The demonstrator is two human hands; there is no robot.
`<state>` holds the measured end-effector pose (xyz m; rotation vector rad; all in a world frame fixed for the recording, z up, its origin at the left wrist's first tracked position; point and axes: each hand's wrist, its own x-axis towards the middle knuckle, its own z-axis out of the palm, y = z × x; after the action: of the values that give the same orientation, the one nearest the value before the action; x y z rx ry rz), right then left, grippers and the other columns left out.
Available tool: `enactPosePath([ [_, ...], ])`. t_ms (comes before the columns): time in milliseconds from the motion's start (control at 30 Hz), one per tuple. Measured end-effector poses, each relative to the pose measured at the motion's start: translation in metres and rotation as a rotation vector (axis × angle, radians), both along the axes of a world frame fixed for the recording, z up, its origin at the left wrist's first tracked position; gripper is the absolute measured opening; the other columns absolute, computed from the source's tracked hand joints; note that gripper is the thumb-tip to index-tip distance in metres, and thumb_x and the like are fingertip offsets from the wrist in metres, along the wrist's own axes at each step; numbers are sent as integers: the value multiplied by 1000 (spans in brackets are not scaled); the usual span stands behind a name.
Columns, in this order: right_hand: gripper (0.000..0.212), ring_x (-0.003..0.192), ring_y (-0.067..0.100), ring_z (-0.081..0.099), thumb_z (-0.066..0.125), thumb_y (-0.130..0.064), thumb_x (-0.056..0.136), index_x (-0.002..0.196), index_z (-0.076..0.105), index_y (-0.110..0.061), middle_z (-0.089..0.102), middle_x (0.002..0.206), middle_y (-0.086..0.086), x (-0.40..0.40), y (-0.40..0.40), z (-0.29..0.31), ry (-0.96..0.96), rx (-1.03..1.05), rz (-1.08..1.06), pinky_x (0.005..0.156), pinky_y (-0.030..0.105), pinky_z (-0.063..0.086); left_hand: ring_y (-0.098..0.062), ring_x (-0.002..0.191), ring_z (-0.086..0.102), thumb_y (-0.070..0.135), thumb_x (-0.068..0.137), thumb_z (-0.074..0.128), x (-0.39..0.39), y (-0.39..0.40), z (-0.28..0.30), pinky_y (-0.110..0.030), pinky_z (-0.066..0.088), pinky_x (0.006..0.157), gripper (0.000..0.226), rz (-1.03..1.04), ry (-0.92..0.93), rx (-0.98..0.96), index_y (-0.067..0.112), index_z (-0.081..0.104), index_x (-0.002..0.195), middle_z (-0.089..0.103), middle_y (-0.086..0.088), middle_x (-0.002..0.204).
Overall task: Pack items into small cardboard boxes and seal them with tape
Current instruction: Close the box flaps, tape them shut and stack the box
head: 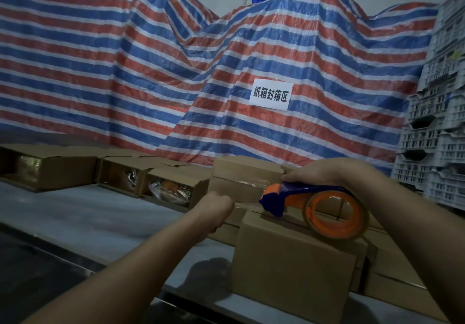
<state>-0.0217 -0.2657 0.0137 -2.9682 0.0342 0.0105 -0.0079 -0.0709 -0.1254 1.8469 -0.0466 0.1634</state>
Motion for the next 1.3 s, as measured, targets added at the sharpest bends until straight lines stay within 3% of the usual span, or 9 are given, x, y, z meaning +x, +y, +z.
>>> enactPosePath([
  [167, 41, 44, 0, 63, 49, -64, 96, 98, 64, -26, 67, 50, -12, 7, 1, -2, -1, -41, -10, 58, 23, 39, -11, 54, 38, 20, 94, 46, 1, 2, -11, -20, 29, 43, 23, -14, -5, 0, 11, 49, 114, 48, -2, 75],
  [333, 43, 51, 2, 66, 51, -65, 94, 102, 64, -24, 71, 59, -9, 12, 0, -3, -11, -45, -3, 59, 23, 43, -13, 59, 37, 24, 99, 45, -5, -5, -22, -22, 31, 50, 15, -63, 80, 31, 15, 52, 88, 45, -2, 74],
  [600, 40, 58, 6, 64, 49, -63, 96, 100, 63, -25, 70, 67, -6, 12, 0, -2, 16, -83, 54, 63, 24, 45, -12, 58, 36, 21, 101, 41, -18, -23, -26, -21, 31, 51, 16, -102, 156, 5, 12, 54, 101, 45, -4, 79],
  [733, 41, 48, 3, 63, 50, -61, 96, 101, 66, -24, 69, 58, -9, 13, 3, -3, 32, -100, 61, 62, 25, 45, -12, 59, 33, 23, 99, 40, -19, -18, -26, -22, 28, 52, 20, -171, 139, 72, 13, 55, 107, 44, -4, 85],
  [800, 40, 45, 3, 61, 49, -60, 96, 100, 67, -24, 69, 58, -8, 15, 4, -3, 43, -108, 66, 62, 25, 44, -11, 58, 32, 31, 100, 39, -20, -11, -25, -21, 27, 51, 20, -197, 177, 129, 17, 54, 100, 43, -2, 81],
  [900, 39, 54, 5, 63, 50, -58, 97, 108, 64, -24, 72, 71, -6, 18, 3, -4, 50, -88, 87, 64, 25, 47, -11, 62, 37, 48, 102, 34, -14, -3, -23, -22, 31, 52, 41, -164, 157, 284, 17, 55, 120, 46, -3, 84],
  [1000, 35, 49, 3, 62, 49, -55, 99, 105, 63, -23, 70, 61, -9, 20, 3, -4, 72, -59, 115, 59, 21, 47, -12, 61, 38, 50, 103, 31, -7, -1, -9, -24, 31, 53, 41, -44, 31, 221, 18, 56, 104, 47, -1, 78],
  [1133, 33, 47, 2, 64, 50, -54, 99, 104, 60, -23, 69, 56, -11, 20, 3, -3, 89, -49, 104, 44, 15, 45, -11, 55, 35, 54, 98, 40, -11, -8, 5, -21, 29, 48, 40, -174, 91, 159, 20, 50, 81, 44, 2, 69],
  [1300, 36, 50, 4, 64, 55, -55, 96, 106, 65, -21, 72, 64, -7, 26, 1, -3, 117, -24, 72, 54, 19, 48, -9, 51, 33, 60, 92, 49, -12, -14, 2, -20, 26, 46, 41, -253, 167, 145, 23, 51, 75, 46, 4, 64],
])
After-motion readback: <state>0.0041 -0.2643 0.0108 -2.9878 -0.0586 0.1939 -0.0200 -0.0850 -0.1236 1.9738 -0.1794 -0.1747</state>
